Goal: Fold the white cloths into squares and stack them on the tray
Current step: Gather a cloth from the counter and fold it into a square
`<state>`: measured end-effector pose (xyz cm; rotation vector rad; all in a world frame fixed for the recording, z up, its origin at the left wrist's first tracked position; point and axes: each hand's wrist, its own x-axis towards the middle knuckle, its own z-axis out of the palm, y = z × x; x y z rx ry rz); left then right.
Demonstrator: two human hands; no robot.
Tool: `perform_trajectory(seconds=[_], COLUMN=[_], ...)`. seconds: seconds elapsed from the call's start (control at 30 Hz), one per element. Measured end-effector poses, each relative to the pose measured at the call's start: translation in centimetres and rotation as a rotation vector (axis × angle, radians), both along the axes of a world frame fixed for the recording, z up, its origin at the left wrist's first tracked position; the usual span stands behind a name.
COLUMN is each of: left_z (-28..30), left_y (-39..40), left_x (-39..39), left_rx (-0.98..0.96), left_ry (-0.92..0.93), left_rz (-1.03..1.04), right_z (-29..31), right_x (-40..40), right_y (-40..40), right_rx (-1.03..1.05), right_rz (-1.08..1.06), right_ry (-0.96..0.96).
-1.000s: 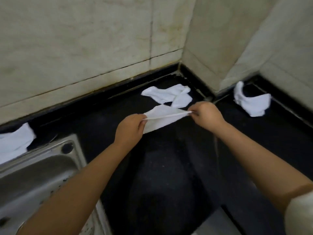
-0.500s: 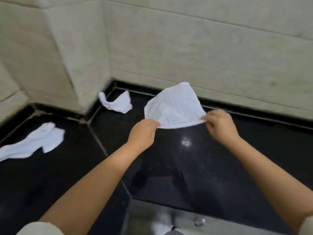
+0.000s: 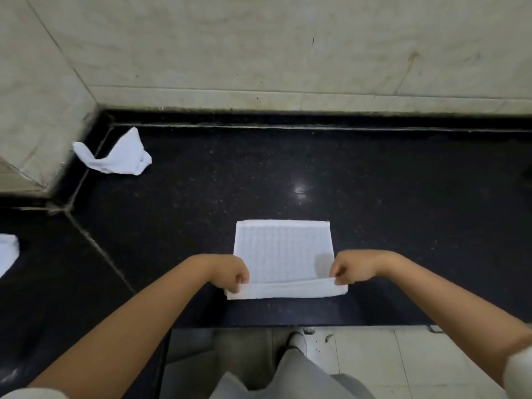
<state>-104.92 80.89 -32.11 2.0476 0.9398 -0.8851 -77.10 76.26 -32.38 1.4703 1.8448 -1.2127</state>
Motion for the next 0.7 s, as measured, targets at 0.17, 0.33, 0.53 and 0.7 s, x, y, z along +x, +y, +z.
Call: perform_trajectory(seconds=[0.17, 0.33, 0.53, 0.7], left_z=[-1.4, -3.3, -5.6, -6.9], left_y=[4.1, 6.0, 7.1, 7.6], left_x=[-0.1, 1.2, 2.0, 1.5], left_rx=[0.272, 0.507, 0.603, 0.621], left_ry=[-0.223, -0.191, -0.153, -0.233], left_rz=[0.456, 0.672, 0.630, 0.516], right_z=[-0.8, -3.1, -5.2, -5.8], right_x=[1.5, 1.6, 1.1, 0.2], right_y=[4.1, 6.2, 6.8, 5.8], right_rx=[0.366, 0.583, 0.673, 0.731], right_rz=[-0.184, -0.391, -0.483, -0.425], right_ry=[0.044, 0.039, -0.020, -0.122])
